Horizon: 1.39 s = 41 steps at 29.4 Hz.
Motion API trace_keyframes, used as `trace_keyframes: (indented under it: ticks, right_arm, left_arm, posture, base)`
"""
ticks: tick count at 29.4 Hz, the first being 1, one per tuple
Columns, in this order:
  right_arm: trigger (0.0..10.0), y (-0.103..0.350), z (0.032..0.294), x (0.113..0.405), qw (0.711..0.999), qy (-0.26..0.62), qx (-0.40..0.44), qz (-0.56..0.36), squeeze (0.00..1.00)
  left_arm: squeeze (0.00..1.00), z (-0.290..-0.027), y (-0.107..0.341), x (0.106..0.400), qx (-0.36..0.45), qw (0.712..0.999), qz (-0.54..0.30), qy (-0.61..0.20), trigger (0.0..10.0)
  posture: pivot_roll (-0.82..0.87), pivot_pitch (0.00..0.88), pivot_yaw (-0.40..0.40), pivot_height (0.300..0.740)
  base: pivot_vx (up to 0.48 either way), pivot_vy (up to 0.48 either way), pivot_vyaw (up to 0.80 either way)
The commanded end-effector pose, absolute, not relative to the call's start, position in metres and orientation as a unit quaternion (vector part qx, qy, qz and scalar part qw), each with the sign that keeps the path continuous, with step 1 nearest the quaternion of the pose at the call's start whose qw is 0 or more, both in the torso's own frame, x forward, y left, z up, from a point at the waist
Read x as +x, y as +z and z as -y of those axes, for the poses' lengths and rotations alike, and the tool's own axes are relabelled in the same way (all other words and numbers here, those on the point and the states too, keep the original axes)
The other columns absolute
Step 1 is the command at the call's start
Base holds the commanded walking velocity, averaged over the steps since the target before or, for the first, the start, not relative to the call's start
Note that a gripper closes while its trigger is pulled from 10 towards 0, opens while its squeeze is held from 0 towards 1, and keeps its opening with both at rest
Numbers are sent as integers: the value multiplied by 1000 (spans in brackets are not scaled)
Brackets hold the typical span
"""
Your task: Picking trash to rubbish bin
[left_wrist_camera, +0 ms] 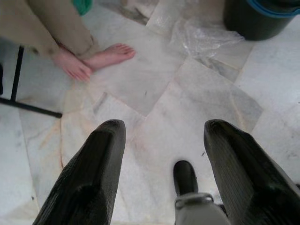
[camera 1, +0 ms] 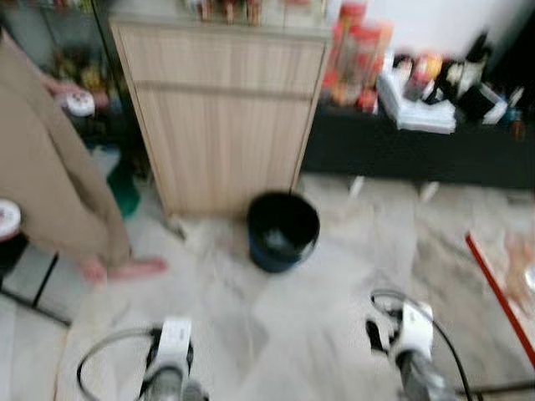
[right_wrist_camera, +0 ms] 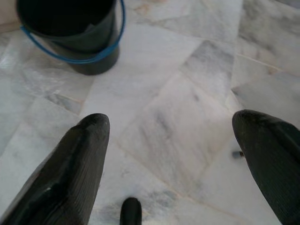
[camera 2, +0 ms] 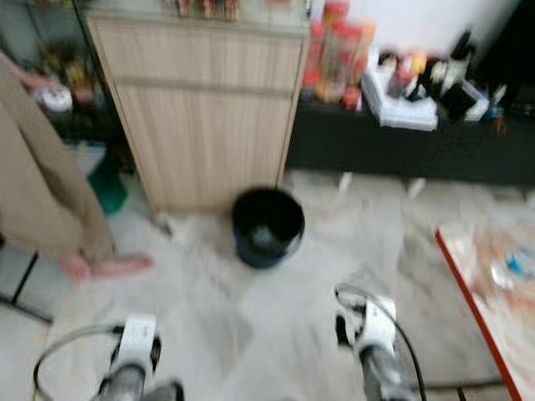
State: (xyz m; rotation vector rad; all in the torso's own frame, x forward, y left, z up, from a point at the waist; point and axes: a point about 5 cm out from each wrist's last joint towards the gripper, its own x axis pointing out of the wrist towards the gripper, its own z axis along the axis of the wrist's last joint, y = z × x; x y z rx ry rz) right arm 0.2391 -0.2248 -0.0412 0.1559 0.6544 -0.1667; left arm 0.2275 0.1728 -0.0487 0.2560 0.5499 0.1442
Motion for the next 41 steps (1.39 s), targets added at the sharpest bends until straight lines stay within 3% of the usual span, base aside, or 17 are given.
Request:
trace_keyframes:
  ticks: [1, 23, 25, 28, 41]
  right_arm:
    - [10000, -43, 229, 235, 939, -92, 79, -322, 0]
    - [10000, -52, 192, 232, 935, -69, 107, -332, 0]
    - [10000, -55, 178, 231, 934, -48, 103, -340, 0]
    - [10000, -53, 174, 235, 935, -40, 102, -338, 0]
    - [10000, -50, 168, 241, 936, -32, 104, -333, 0]
  left_arm:
    - [0, -172, -50, 227, 122, 950, -277, 70, 10000]
    - [0, -214, -47, 223, 157, 941, -286, 93, 10000]
    - [0, -240, -42, 222, 156, 935, -290, 134, 10000]
    - [0, -248, -40, 220, 157, 933, -291, 145, 10000]
    - [0, -255, -43, 212, 148, 928, -296, 169, 10000]
  posture:
    - [13, 162, -131, 740]
    - [63, 161, -62, 740]
    - [105, 128, -41, 740]
    - [125, 119, -51, 740]
    - [135, 112, -51, 740]
  base:
    - [0, 0, 0]
    - [0, 0, 0]
    - [0, 0, 0]
    - [0, 0, 0]
    - [0, 0, 0]
